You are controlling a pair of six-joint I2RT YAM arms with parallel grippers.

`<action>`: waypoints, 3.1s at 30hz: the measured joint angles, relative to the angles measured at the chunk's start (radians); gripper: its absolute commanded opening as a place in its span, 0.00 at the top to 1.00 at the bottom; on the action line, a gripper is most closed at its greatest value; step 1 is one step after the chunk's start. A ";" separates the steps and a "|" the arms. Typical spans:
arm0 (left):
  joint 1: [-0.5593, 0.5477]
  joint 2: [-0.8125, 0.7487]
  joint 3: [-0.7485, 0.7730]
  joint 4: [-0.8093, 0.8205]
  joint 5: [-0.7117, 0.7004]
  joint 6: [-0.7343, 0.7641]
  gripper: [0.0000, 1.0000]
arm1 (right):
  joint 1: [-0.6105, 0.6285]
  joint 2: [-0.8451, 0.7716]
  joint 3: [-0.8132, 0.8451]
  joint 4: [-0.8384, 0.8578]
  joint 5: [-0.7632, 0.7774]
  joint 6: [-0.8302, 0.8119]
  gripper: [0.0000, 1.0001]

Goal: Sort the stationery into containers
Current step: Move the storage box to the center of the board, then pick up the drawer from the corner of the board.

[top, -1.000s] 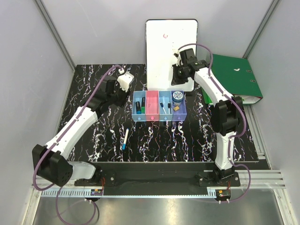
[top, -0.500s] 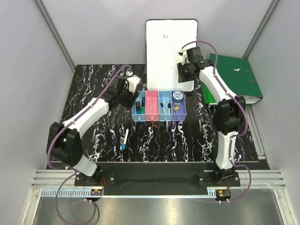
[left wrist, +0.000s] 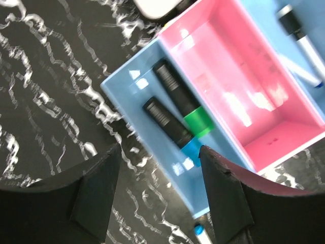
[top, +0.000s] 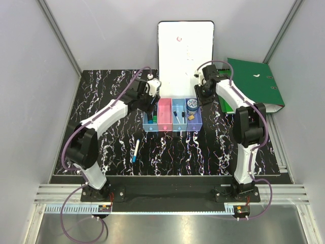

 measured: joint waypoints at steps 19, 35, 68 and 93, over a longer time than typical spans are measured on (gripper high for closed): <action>-0.074 0.134 0.049 0.018 -0.002 -0.058 0.33 | 0.000 -0.100 -0.134 0.000 -0.017 -0.009 0.65; -0.092 0.202 0.071 0.034 -0.010 -0.139 0.88 | 0.000 -0.104 -0.145 0.003 -0.027 -0.009 0.67; 0.093 0.130 -0.022 0.032 -0.139 -0.115 1.00 | 0.000 -0.149 -0.129 0.005 -0.037 -0.001 0.68; 0.243 0.089 -0.057 -0.007 -0.168 -0.060 1.00 | 0.058 0.121 0.123 0.000 -0.053 -0.532 0.40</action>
